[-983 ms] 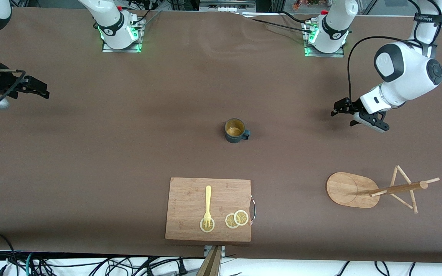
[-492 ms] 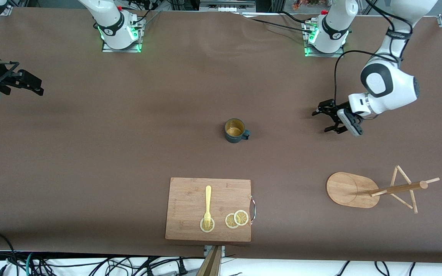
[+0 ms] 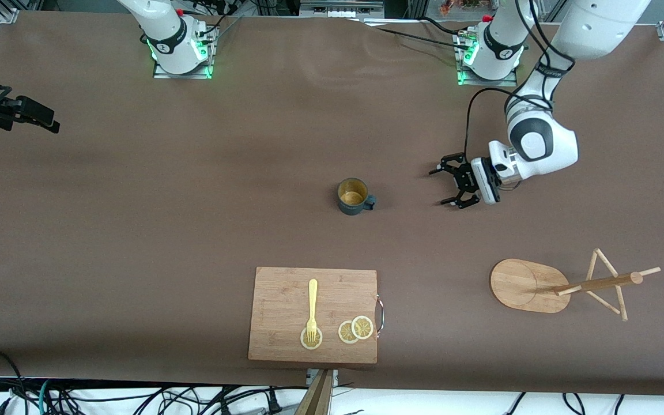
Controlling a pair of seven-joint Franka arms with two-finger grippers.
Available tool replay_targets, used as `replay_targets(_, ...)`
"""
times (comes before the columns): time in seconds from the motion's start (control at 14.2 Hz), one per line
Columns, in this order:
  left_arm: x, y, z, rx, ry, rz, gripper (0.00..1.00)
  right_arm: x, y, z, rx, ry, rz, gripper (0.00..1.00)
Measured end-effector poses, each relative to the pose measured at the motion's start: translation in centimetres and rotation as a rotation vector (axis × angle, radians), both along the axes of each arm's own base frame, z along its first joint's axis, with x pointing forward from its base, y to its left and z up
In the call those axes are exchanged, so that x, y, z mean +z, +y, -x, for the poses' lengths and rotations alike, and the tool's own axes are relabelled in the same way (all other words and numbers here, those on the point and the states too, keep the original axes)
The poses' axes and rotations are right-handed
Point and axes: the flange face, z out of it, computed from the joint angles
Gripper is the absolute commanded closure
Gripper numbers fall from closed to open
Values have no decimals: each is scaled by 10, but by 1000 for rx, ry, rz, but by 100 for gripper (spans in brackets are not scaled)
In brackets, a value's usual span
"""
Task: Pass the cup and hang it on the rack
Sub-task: 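Move the left gripper toward the teal mug, then grasp the teal mug by its body with the left gripper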
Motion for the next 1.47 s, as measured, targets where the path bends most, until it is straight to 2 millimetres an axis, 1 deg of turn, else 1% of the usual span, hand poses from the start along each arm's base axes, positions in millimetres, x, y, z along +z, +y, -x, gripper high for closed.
replay_targets(0.21, -20, -33, -18, -50, -145, 118, 0, 1, 0, -3, 0, -21, 1, 0)
replay_targets(0.42, -42, -63, -29, -71, -257, 182, 0, 1, 4, -4, 7, -27, -2, 0)
replay_targets(0.56, -49, -73, -39, -81, -296, 203, 0, 1, 7, -4, 12, -27, -2, 0)
replay_targets(0.7, -52, -82, -48, -70, -307, 226, 0, 1, 8, -4, 12, -27, -3, 0)
replay_targets(0.84, -55, -96, -51, -62, -307, 249, 0, 1, 7, -4, 12, -26, -4, 0)
replay_targets(1.05, -64, -115, -49, -54, -298, 269, 0, 0, 7, -4, 11, -24, -5, 0)
replay_targets(1.26, -71, -124, -48, -63, -297, 275, 0, 0, 7, -4, 10, -24, -5, 0)
replay_targets(1.47, -71, -131, -45, -78, -303, 277, 0, 0, 7, -4, 10, -22, -6, 0)
